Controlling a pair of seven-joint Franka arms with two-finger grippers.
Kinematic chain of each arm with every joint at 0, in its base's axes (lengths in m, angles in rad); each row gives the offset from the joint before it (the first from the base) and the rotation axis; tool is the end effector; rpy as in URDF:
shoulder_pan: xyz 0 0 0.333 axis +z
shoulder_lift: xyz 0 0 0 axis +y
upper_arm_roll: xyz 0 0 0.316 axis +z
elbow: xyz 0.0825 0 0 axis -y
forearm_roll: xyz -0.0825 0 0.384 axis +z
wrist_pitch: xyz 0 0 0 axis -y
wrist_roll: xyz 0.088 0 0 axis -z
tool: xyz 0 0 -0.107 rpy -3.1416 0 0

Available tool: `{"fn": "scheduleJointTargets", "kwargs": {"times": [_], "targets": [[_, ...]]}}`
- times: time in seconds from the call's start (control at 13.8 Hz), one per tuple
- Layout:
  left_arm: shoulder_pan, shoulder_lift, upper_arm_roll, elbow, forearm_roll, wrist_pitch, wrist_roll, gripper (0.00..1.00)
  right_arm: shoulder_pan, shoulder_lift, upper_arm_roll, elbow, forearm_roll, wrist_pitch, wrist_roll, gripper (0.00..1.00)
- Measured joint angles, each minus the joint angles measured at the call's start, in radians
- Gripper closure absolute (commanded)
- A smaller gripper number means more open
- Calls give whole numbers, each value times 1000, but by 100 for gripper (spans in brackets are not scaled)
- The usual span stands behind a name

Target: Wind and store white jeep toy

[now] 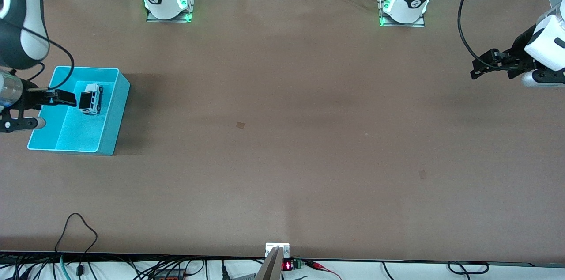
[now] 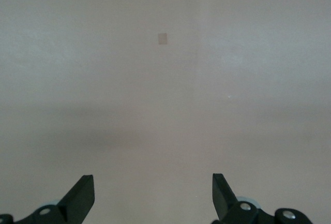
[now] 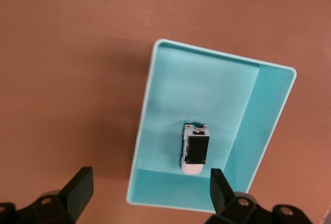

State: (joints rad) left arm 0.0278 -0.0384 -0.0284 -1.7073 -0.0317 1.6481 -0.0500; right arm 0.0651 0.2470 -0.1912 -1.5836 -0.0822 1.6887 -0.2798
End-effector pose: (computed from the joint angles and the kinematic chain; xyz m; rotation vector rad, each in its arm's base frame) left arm 0.5463 -0.0038 0.5877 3.1104 0.0812 -0.0336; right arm 0.6164 -0.0754 0.4852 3.0234 0.2599 -0.2441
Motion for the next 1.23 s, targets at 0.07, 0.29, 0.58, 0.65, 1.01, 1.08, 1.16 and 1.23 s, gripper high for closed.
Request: {"fn": "scheduleJointTargets", "kwargs": {"times": [0.07,0.29,0.58,0.65,1.01,1.08,1.16,1.23], "targets": [[0,0,0,0,0,0,0,0,1,-9,16,36,2,-25,0,0],[0,0,0,0,0,0,0,0,13,-35,37,86,18,-42,0,0],[0,0,-1,0,0,0,0,0,35,-83,38,94,41,-160,0,0],[0,0,-3,0,0,1,0,0,39,-97,38,94,41,-181,0,0],[-1,-1,-10,0,0,-2,0,0,42,-114,38,90,41,-187,-1,0],[-1,-1,-10,0,0,-3,0,0,42,-114,38,90,41,-187,-1,0],[-1,-1,-10,0,0,-4,0,0,42,-115,38,90,41,-187,0,0],[-1,-1,-10,0,0,-4,0,0,42,-115,38,90,41,-187,0,0]]}}
